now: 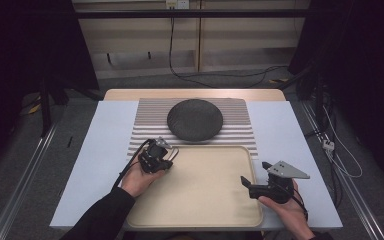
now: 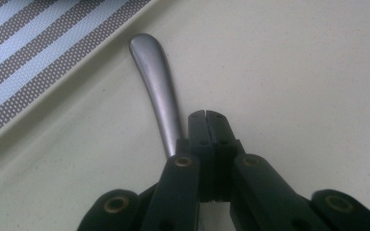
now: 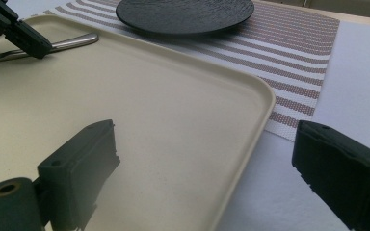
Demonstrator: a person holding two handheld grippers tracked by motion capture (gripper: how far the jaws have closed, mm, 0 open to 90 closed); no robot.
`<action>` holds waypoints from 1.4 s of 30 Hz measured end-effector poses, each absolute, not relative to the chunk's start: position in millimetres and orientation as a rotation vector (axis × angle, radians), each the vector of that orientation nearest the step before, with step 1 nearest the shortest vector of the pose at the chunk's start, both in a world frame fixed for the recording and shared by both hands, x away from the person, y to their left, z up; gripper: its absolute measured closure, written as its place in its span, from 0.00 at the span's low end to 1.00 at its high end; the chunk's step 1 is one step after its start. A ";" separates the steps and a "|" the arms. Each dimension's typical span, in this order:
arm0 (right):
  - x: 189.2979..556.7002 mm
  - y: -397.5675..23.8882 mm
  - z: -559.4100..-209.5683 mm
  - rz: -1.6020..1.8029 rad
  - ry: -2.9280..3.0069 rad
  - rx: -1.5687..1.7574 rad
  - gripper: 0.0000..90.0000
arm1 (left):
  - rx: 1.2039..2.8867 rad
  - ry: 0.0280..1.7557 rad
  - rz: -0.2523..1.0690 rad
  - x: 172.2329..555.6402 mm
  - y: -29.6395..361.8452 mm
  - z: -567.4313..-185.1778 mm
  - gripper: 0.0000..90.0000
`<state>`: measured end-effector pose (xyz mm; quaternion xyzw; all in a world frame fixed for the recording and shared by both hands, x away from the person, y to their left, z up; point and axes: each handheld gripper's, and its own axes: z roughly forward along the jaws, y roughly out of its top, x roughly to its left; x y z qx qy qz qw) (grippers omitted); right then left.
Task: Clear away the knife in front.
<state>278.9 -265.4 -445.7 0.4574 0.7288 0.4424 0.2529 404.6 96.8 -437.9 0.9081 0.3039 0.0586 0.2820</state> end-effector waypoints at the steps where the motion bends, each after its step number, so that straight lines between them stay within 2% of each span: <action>1: 278.9 -265.3 -445.7 1.203 1.982 1.243 0.09 | 2.433 0.817 0.160 404.6 98.0 -437.7 1.00; 42: 280.5 -264.4 -446.1 1.198 1.985 1.245 0.09 | 2.423 0.912 0.207 382.2 147.4 -435.3 1.00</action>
